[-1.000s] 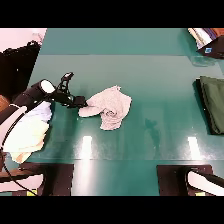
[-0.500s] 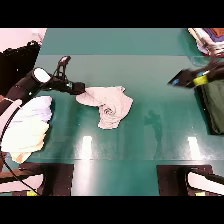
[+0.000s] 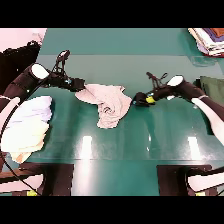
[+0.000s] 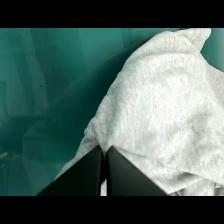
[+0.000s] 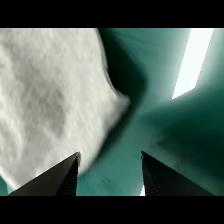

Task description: Fold the shirts.

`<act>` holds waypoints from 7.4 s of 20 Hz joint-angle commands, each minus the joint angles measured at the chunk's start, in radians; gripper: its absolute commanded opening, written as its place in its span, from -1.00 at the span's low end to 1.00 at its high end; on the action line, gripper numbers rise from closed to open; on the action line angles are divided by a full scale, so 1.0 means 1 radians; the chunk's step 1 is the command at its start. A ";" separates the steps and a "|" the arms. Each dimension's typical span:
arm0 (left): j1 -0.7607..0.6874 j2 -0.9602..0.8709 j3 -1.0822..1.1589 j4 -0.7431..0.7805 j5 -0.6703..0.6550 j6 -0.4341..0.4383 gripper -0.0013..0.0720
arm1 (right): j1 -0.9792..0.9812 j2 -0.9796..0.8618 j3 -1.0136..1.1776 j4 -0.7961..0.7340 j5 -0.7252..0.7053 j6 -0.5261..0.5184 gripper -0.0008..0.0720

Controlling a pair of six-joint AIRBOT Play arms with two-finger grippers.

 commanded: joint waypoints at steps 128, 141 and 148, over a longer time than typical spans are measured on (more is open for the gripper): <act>0.312 -0.077 0.086 -0.008 -0.412 0.042 0.29 | -0.480 0.111 0.408 -0.419 0.476 0.052 0.23; 0.289 0.119 -0.447 -0.136 -0.146 0.080 0.28 | -0.534 0.396 0.002 -0.419 0.357 0.034 0.21; 0.142 0.118 -0.452 -0.123 -0.037 0.071 -0.66 | -0.534 0.396 0.001 -0.431 0.404 0.034 0.21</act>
